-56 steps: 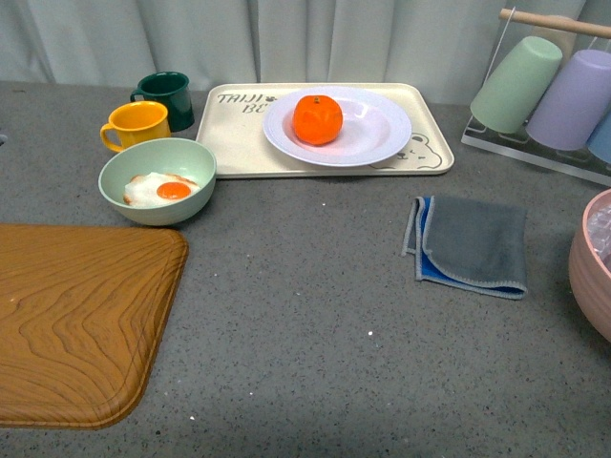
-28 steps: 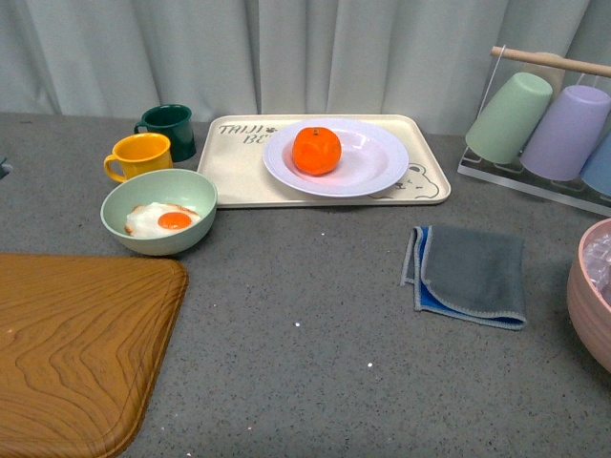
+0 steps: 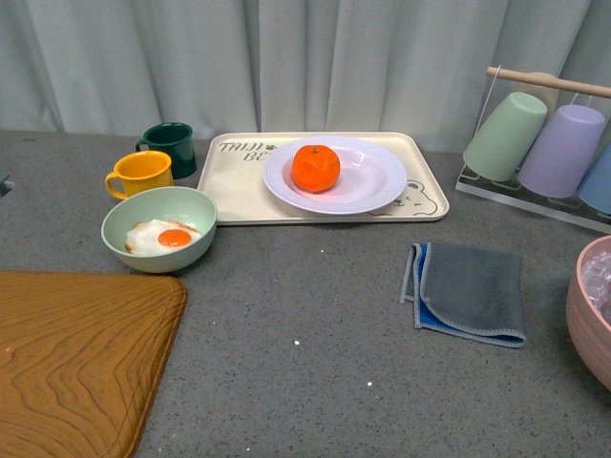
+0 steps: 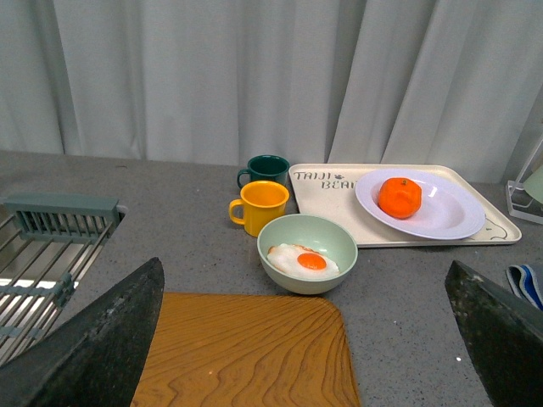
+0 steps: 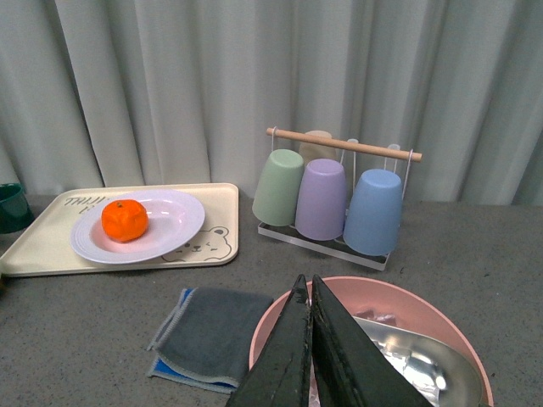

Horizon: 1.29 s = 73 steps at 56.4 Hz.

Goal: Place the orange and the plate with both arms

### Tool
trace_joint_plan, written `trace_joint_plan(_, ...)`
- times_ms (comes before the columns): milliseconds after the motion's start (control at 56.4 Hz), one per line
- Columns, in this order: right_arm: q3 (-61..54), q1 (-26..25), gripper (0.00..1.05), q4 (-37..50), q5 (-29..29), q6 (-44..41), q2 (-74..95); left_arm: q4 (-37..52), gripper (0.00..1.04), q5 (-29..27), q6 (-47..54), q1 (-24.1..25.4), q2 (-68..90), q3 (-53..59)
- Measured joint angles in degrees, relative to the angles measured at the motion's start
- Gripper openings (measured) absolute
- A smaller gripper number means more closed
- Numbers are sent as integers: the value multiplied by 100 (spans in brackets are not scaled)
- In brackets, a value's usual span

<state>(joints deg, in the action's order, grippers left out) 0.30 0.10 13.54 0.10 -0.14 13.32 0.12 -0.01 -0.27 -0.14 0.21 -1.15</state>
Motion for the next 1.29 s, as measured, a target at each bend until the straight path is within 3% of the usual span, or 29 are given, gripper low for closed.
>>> trace_joint_plan(230, 0, 0, 1, -396, 0, -2, -391, 0, 98, 0, 0, 0, 0, 0)
trace_joint_plan(319, 2, 0, 1, -1270, -13, -2, -1062, 0, 98, -2, 0, 0, 0, 0)
trace_joint_plan(514, 4, 0, 1, -1344, -15, -2, -1300, -2, 98, -2, 0, 0, -2, 0)
trace_joint_plan(1046, 4, 0, 96, -1344, -15, -4, -1307, -2, 98, -2, 0, -2, -2, 0)
trace_joint_plan(1294, 4, 0, 95, -1344, -17, 4, -1307, -2, 98, -2, 0, 0, -2, 0)
